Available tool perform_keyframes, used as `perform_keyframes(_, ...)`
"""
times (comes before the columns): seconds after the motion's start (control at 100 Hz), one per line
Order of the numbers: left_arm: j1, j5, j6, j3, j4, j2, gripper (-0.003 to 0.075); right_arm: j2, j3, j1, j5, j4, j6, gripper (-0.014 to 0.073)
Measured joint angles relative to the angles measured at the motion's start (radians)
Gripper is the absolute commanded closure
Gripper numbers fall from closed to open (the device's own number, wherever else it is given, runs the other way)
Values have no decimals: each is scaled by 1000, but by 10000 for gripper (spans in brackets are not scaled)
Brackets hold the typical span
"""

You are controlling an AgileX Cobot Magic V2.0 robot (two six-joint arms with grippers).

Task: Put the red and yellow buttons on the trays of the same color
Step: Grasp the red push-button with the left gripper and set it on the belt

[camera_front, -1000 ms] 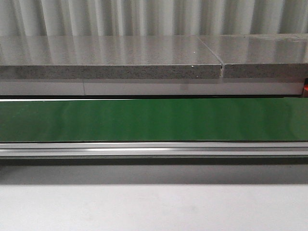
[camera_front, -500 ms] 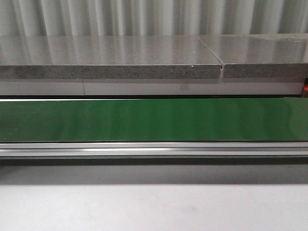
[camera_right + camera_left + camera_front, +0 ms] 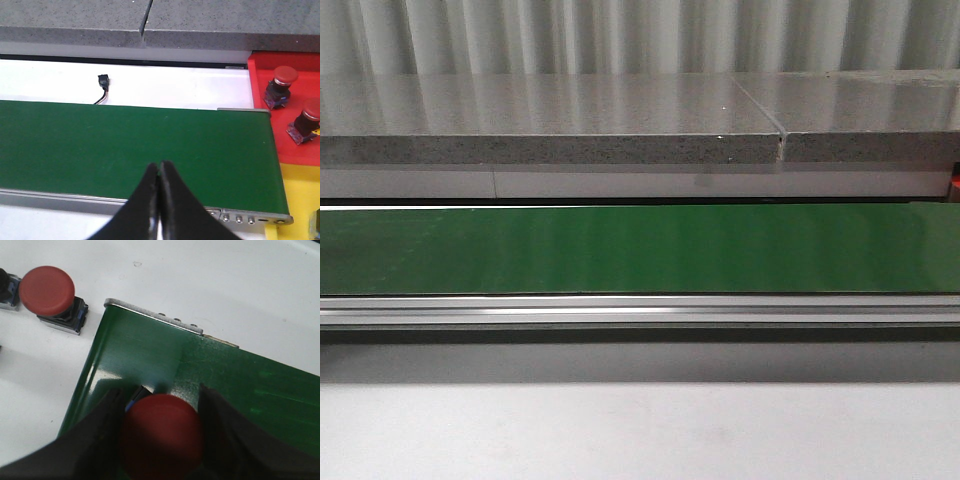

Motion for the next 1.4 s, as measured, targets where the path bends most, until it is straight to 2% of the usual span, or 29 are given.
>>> perform_keyframes(0.2,0,6,1,6,0,6,735,0,0,0,0,0,0,713)
perform_keyframes(0.3,-2,8,1,6,-9,11,670,0,0,0,0,0,0,713)
perform_keyframes(0.37,-2,12,2,6,-14,11,570,0,0,0,0,0,0,713)
perform_keyframes(0.44,-4,14,10,6,-16,11,435,0,0,0,0,0,0,713)
perform_keyframes(0.56,-4,25,26,6,-11,13,153,0,0,0,0,0,0,713)
perform_keyframes(0.64,-4,33,27,6,-7,19,53,0,0,0,0,0,0,713)
perform_keyframes(1.07,-105,55,52,0,-3,-33,50,0,0,0,0,0,0,713)
perform_keyframes(1.4,-108,68,54,-19,23,-165,50,0,0,0,0,0,0,713)
